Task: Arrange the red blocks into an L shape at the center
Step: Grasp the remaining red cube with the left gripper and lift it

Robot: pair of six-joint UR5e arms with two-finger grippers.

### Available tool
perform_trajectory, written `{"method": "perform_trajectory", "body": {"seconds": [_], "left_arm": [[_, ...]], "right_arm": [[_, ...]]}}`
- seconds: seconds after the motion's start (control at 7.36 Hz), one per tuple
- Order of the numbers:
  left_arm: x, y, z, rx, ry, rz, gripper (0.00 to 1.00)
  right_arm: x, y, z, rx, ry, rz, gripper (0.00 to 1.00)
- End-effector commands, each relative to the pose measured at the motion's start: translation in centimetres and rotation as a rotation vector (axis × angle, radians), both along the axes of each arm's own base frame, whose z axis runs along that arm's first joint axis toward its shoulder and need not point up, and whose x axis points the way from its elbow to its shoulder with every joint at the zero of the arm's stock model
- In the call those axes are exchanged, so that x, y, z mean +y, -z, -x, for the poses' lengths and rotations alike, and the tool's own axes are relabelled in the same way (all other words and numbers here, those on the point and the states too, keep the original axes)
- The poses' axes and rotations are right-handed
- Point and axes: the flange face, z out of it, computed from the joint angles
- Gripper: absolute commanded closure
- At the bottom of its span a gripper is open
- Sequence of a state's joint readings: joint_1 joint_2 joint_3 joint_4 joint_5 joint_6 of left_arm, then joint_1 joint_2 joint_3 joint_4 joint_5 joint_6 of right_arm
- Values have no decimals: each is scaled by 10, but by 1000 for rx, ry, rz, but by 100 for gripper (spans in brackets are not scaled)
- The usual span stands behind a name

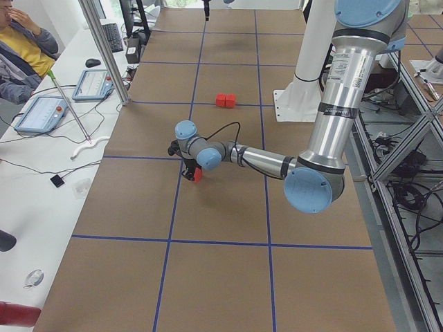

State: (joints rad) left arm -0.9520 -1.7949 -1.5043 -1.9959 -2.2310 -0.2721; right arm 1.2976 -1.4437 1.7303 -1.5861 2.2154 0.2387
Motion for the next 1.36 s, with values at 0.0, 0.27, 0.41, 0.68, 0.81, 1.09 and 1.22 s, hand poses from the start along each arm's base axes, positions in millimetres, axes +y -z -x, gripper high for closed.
{"method": "perform_trajectory", "body": {"seconds": [0.0,0.27,0.41,0.68,0.81,1.09,1.22], "left_arm": [[-9,52,-1,52,7,-78,100],[-29,123,-14,118,1,-186,100],[-28,141,-18,170,-33,-192,100],[-27,177,-21,240,-99,-323,100],[-24,183,-21,255,-119,-389,100],[-18,196,-41,258,-141,-411,100],[-6,199,-69,228,-142,-443,100]], "right_arm": [[0,0,0,0,-1,0,1],[-1,2,1,-1,1,-3,1],[-2,3,1,-1,1,-4,1],[-2,3,1,-1,-1,-6,1],[-2,3,1,-1,1,-6,1],[-2,2,0,-1,-1,-3,1],[-2,3,0,-1,-1,-4,1]]}}
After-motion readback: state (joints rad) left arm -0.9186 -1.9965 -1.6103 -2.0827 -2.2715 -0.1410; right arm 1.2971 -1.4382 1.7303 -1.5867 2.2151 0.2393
